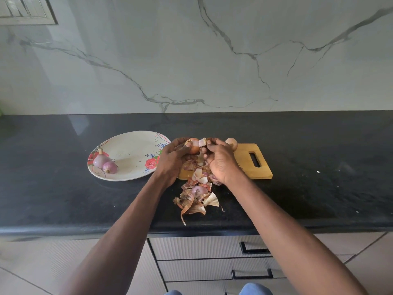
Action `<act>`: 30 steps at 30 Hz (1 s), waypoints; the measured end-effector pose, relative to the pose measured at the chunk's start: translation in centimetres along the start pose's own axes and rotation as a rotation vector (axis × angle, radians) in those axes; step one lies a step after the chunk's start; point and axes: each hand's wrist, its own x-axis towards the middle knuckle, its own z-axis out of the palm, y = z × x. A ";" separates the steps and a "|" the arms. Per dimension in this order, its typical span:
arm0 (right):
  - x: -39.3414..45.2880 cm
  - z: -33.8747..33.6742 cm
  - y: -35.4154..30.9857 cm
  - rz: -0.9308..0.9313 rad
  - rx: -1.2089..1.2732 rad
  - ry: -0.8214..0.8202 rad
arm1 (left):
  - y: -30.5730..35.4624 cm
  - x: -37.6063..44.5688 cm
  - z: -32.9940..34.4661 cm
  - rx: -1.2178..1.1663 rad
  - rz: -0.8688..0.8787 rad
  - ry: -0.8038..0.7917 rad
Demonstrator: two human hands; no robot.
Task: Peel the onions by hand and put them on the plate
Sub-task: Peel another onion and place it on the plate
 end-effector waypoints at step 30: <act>0.0 -0.9 1.1 -0.377 -0.807 0.009 | 0.3 -0.3 -0.7 -0.076 -0.049 0.091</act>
